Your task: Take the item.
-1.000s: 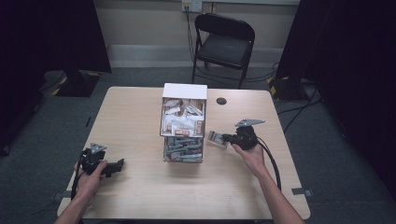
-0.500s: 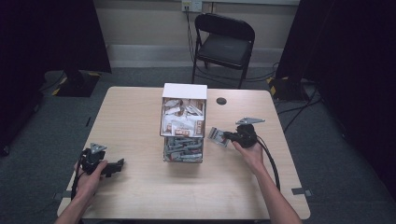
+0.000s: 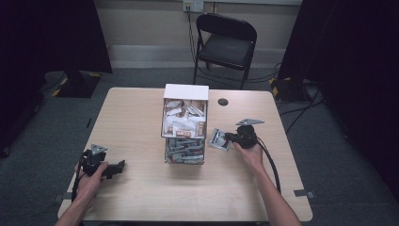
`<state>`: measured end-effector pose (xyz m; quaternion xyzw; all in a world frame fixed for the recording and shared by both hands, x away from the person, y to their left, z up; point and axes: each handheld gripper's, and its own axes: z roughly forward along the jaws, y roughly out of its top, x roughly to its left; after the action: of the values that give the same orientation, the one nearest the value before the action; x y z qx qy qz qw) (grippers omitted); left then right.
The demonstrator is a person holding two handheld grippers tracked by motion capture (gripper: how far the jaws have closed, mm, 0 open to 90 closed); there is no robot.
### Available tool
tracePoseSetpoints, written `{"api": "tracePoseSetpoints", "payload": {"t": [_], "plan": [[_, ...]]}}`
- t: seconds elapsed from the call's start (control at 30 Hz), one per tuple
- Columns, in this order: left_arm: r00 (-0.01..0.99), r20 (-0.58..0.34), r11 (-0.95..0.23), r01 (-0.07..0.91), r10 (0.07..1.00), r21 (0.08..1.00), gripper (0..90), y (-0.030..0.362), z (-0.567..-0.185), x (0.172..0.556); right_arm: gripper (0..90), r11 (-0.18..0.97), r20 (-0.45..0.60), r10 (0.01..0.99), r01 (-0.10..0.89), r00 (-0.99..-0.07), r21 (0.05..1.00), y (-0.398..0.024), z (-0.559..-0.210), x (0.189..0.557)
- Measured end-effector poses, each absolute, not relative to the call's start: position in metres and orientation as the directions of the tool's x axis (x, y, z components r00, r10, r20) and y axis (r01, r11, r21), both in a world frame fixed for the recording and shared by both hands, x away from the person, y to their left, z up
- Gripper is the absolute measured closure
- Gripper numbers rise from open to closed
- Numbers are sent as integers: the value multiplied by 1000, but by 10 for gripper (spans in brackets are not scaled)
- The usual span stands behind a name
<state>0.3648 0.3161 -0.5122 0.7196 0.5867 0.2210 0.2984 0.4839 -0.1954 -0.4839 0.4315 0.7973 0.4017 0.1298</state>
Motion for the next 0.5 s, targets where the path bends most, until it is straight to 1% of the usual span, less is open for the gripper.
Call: {"api": "tracePoseSetpoints", "payload": {"t": [0.33, 0.5], "plan": [[214, -32, -133, 712, 976, 689, 0, 316, -512, 365, 889, 317, 136, 794, 593, -593, 740, -190, -492, 486], [214, -32, -133, 713, 976, 689, 0, 316, -512, 365, 875, 320, 141, 791, 598, -595, 735, -187, -497, 487]]}}
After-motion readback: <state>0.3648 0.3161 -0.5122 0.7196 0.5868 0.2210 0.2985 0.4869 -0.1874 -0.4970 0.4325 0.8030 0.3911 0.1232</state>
